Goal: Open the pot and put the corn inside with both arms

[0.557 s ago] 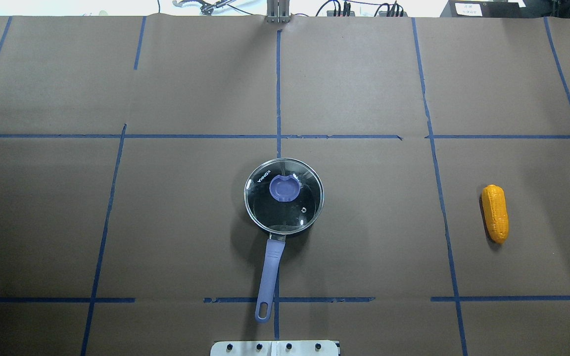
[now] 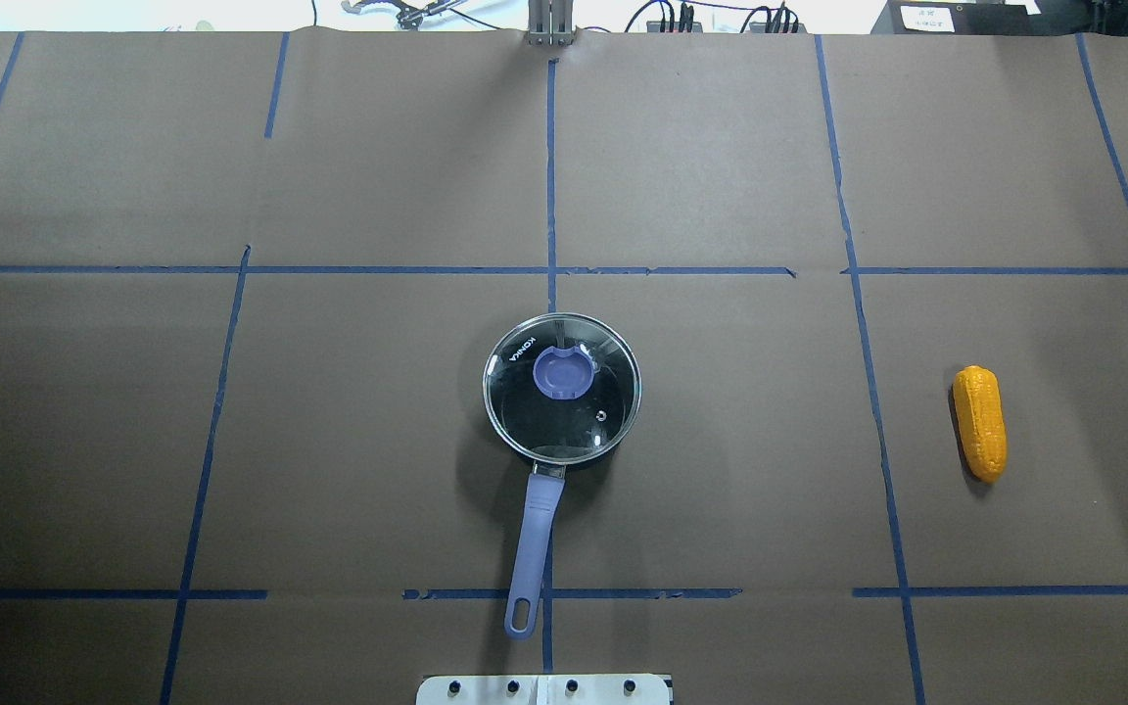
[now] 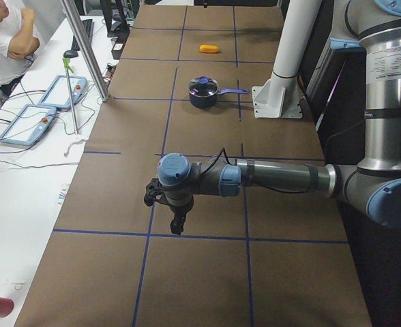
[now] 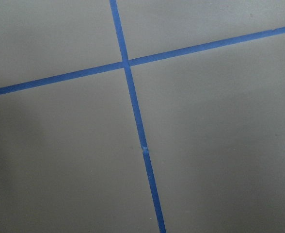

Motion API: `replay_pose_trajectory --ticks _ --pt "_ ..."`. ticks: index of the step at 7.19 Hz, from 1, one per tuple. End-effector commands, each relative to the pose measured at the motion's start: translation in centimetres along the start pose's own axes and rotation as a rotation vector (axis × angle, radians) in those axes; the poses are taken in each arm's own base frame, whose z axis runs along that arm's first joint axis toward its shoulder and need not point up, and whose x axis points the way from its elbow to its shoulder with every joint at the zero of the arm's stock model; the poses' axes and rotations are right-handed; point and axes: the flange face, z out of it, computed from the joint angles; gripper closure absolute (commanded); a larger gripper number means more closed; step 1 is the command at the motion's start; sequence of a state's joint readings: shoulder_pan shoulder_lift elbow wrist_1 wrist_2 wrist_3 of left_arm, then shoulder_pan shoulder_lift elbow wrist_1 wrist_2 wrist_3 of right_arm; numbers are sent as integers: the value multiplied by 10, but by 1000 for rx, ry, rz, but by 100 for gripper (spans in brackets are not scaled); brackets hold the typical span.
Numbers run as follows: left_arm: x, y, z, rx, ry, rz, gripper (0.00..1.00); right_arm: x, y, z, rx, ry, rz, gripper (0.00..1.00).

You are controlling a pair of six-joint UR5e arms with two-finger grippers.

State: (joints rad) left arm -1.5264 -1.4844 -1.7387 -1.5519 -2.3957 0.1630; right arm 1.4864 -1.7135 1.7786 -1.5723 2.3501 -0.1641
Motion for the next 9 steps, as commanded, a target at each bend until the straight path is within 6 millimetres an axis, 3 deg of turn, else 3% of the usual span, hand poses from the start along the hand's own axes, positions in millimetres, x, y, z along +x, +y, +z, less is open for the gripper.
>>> replay_pose_trajectory --ticks 1,2,3,4,5,8,9 --pt "22 -47 -25 97 -13 105 0 -1 -3 -2 4 1 -2 0" --pt "38 -45 -41 139 -15 149 0 -2 -3 -2 5 1 -3 0" --pt "46 -30 -42 158 -24 182 0 -3 -4 -4 8 1 -7 0" --pt "71 -36 -49 202 -7 229 0 -2 -5 -4 9 2 -6 0" --pt "147 -62 -42 209 47 219 0 -3 -5 -4 8 1 -7 0" --pt "375 -119 -1 108 148 -42 0 -2 -5 -3 8 2 -4 0" --pt "445 -136 -6 42 155 -119 0 -2 -5 -3 7 1 11 0"
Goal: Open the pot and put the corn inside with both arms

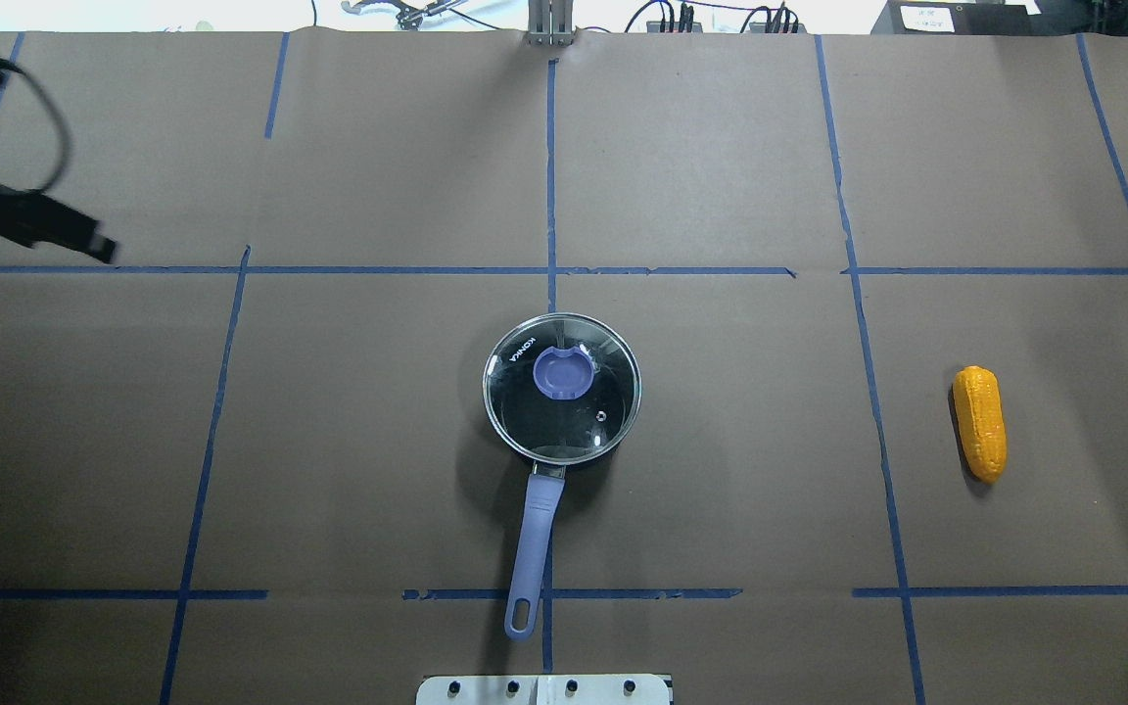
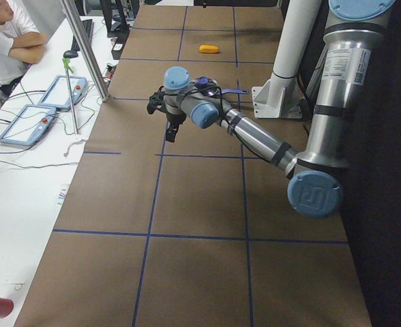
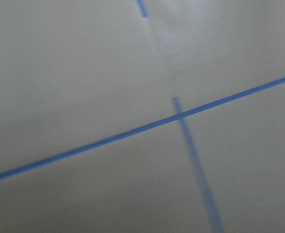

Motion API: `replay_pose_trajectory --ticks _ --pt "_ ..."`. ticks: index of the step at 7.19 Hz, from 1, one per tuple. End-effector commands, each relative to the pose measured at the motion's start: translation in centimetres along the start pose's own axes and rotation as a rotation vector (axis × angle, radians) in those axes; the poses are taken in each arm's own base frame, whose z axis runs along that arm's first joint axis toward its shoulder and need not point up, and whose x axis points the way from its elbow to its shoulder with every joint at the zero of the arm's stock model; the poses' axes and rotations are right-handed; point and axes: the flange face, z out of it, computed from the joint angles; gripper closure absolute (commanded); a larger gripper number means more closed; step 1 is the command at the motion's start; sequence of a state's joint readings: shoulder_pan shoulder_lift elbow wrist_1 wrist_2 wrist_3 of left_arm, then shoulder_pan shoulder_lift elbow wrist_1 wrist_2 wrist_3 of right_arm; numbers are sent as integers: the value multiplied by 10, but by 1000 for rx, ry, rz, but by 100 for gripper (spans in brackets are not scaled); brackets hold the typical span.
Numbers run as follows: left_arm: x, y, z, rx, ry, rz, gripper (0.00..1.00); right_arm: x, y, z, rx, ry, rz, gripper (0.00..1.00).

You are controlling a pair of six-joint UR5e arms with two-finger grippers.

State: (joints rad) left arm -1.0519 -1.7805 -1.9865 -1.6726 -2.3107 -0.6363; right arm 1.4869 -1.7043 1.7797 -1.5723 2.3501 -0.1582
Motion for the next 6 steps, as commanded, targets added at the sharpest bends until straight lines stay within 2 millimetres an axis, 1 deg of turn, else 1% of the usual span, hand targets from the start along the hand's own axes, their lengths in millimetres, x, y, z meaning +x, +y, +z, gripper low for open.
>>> replay_pose_trajectory --ticks 1,2,3,4,5,6 --pt "158 -20 21 -57 -18 -148 0 0 0 0 -1 0 23 0" --pt "221 -5 47 -41 -38 -156 0 0 0 0 -1 0 23 0" --pt "277 10 66 -8 -42 -179 0 0 0 1 -2 0 24 0" --pt "316 4 75 7 -36 -189 0 0 0 1 -2 0 24 0" --pt "354 -11 92 3 -46 -247 0 1 0 1 -3 0 25 0" --pt "390 -18 113 5 -72 -239 0 1 1 2 -4 -1 26 0"
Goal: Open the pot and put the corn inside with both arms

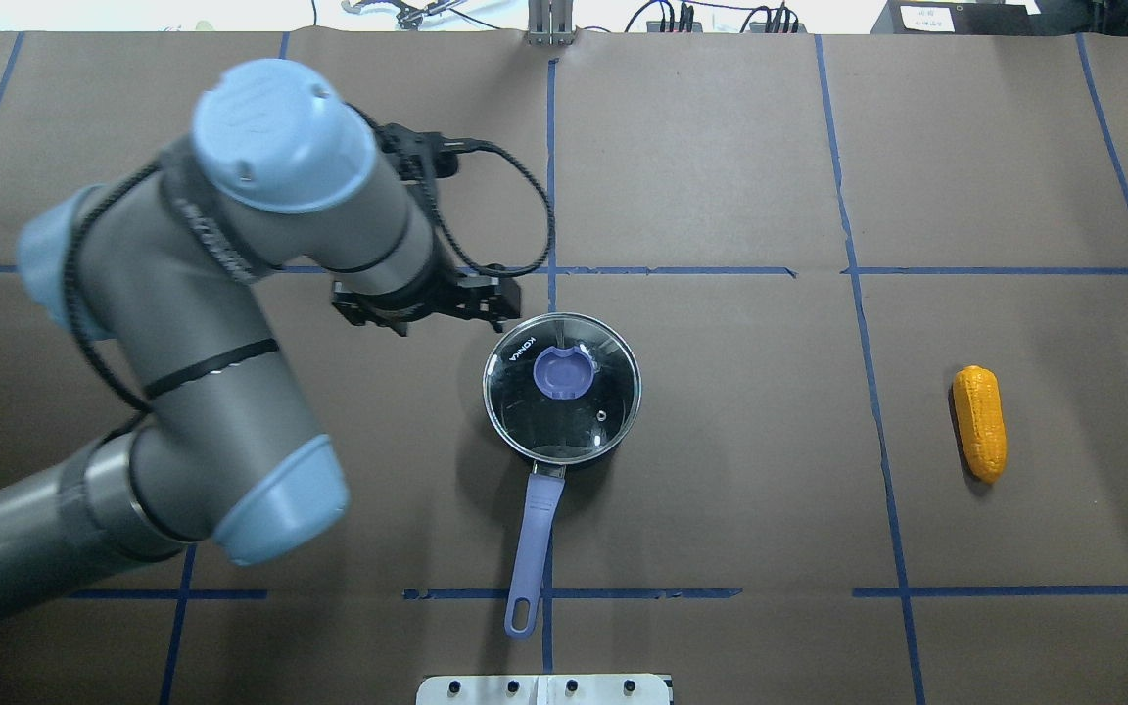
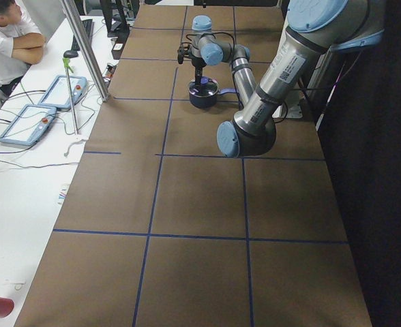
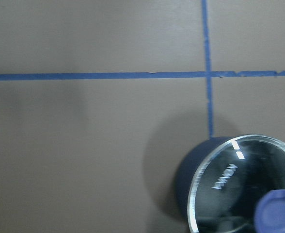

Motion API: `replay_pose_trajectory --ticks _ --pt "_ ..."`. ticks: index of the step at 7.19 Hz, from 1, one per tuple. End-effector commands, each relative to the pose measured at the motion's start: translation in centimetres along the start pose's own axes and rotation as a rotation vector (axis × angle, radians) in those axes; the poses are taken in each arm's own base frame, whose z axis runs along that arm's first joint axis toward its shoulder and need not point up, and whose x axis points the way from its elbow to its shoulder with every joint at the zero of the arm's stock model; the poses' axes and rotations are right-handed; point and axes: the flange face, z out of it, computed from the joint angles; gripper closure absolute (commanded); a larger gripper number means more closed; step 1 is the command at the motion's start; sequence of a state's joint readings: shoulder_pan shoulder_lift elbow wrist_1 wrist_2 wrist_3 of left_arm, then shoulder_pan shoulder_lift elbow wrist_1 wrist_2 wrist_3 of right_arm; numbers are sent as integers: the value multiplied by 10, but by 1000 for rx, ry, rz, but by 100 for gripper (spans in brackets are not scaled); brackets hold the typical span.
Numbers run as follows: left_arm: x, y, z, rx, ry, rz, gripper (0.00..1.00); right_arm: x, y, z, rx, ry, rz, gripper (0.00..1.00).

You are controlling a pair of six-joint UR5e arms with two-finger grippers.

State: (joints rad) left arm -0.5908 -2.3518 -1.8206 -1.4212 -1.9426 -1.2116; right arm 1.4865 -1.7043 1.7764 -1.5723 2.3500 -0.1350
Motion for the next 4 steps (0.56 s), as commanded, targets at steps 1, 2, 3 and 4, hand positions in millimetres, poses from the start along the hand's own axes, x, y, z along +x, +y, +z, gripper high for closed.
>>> replay_pose_trajectory --ticks 1,2,3,4 --pt "59 -2 36 -9 -50 -32 0 1 0 1 -1 0 1 0" --pt "68 8 49 -29 -63 -32 0 1 0 1 -1 0 1 0" --pt "71 12 63 -45 -82 -32 0 1 0 1 -2 1 2 0" --pt "72 12 70 -51 -94 -35 0 2 1 2 -3 1 2 0"
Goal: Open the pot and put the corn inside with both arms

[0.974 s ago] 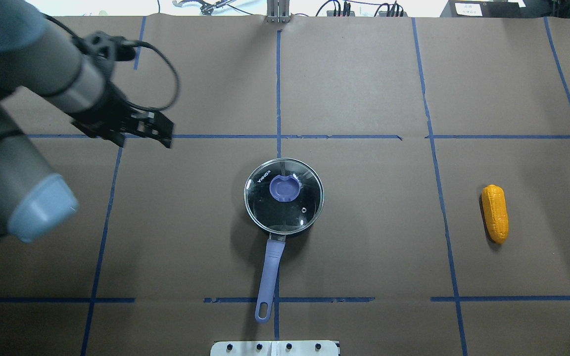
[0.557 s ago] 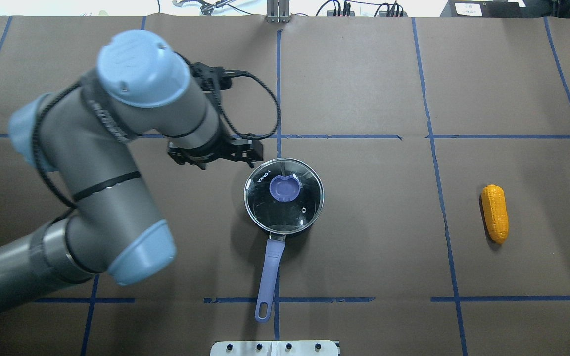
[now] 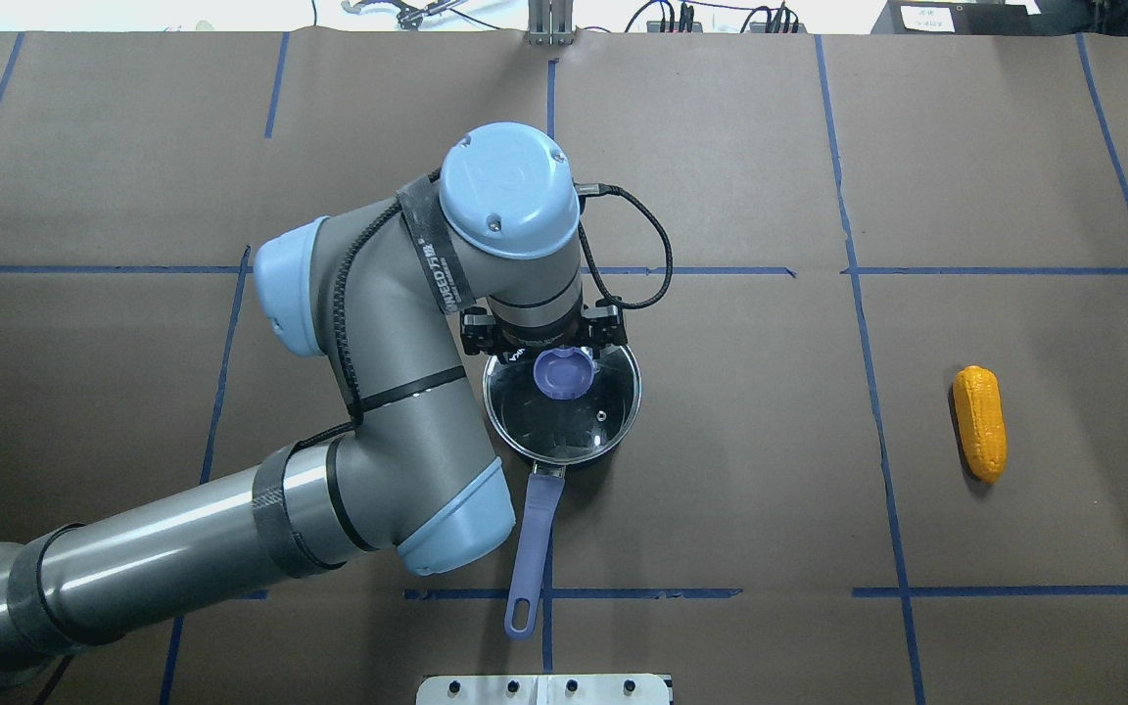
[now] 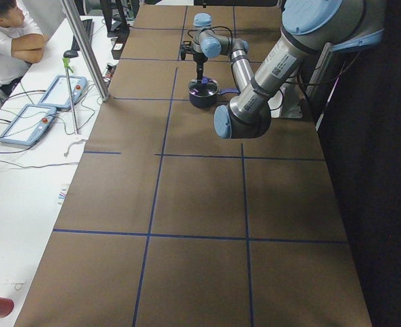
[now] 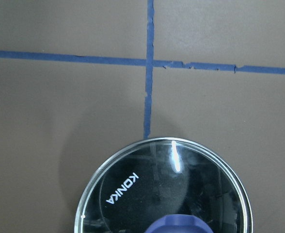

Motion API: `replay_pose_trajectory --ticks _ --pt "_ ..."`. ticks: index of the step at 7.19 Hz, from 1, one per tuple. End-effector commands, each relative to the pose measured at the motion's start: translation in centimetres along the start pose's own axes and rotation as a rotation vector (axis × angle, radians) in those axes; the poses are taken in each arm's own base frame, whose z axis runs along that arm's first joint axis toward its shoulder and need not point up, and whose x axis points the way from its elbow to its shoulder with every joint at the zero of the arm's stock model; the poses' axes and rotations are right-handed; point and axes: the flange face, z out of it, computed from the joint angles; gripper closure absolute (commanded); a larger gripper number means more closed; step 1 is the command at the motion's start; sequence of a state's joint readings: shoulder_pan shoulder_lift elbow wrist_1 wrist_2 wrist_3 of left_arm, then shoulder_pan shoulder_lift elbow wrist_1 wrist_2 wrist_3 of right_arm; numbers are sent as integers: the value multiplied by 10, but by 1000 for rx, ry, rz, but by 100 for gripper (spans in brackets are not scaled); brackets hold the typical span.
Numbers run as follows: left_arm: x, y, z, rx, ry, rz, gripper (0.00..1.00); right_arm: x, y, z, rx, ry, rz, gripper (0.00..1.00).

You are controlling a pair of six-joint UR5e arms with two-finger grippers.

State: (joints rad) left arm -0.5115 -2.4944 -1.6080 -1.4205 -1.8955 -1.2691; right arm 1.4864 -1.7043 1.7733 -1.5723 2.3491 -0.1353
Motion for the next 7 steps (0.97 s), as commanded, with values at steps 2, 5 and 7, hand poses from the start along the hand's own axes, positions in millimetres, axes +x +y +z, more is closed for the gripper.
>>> replay_pose_trajectory --ticks 2,5,7 --pt "6 5 20 -22 -31 -2 0 1 0 1 -2 0 1 0" --pt "11 22 32 -47 -38 15 18 2 1 1 -1 0 2 0" --pt "14 23 28 -46 -29 18 51 2 1 1 -1 2 2 0"
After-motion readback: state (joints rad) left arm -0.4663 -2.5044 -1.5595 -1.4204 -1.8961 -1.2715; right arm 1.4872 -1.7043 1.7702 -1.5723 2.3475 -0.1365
